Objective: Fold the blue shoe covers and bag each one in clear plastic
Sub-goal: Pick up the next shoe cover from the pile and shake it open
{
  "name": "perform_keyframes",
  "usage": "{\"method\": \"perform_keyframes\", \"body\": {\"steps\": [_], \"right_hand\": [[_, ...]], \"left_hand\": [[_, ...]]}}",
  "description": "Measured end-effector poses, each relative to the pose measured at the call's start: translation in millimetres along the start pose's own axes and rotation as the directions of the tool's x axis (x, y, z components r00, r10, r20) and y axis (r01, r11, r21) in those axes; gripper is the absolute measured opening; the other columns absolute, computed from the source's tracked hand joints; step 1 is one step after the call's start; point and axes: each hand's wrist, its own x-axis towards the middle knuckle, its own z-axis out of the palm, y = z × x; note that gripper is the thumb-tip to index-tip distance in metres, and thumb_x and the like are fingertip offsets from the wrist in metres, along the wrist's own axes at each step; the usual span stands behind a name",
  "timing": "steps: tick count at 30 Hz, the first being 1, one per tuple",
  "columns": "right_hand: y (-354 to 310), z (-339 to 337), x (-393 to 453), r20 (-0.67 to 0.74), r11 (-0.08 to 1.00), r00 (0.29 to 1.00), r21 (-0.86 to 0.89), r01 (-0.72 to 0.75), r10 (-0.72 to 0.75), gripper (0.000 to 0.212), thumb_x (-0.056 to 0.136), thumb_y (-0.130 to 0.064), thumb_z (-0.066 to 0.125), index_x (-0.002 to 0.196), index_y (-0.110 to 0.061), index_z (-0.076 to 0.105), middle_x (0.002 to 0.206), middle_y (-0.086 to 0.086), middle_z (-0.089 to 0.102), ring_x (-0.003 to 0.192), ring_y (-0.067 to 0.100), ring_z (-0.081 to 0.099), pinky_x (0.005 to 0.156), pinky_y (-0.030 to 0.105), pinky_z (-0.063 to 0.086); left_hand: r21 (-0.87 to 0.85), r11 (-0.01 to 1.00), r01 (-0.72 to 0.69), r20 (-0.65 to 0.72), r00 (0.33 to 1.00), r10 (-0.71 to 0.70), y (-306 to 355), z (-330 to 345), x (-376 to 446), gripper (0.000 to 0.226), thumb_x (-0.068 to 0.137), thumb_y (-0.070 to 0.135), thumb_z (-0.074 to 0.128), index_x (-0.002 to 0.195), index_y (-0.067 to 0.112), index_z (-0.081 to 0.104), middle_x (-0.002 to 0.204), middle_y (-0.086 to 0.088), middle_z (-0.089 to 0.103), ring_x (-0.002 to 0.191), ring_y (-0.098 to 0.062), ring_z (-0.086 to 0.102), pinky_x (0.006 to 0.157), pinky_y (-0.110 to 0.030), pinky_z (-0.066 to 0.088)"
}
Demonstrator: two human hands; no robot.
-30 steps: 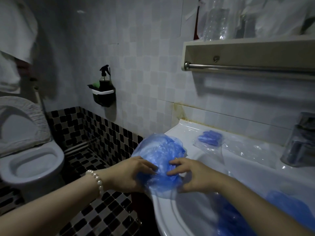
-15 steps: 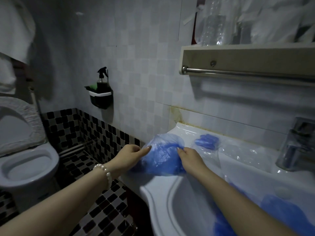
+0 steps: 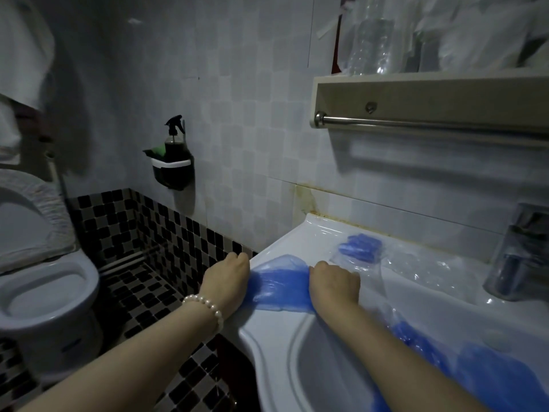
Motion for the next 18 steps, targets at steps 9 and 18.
{"method": "perform_keyframes", "body": {"steps": [9,18], "right_hand": [[-1.1,3.4,-5.4,-0.183,0.991,0.977,-0.094,0.097,-0.113,0.029,0.101,-0.023,0.036,0.122,-0.016,0.054,0.124,0.006,0.051,0.116,0.026,0.044,0.093,0.037,0.034],[28.2,-15.4,10.4,-0.585,0.491,0.806,0.730,0.474,0.092,0.059,0.075,-0.014,0.063,0.130,-0.012,0.039,0.130,0.008,0.043,0.115,0.028,0.050,0.093,0.034,0.043]], "left_hand": [[-0.467,0.850,0.244,0.501,0.865,0.027,20.6,-20.6,42.8,0.033,0.078,0.038,0.073,0.088,0.008,0.066,0.086,-0.005,0.063,0.077,-0.018,0.056,0.070,-0.028,0.045],[-0.125,0.945,-0.301,-0.572,0.800,0.180,25.3,-43.0,29.5,0.013,0.066,0.002,0.072,0.073,0.011,0.065,0.074,-0.004,0.060,0.069,-0.027,0.057,0.066,-0.029,0.027]]}}
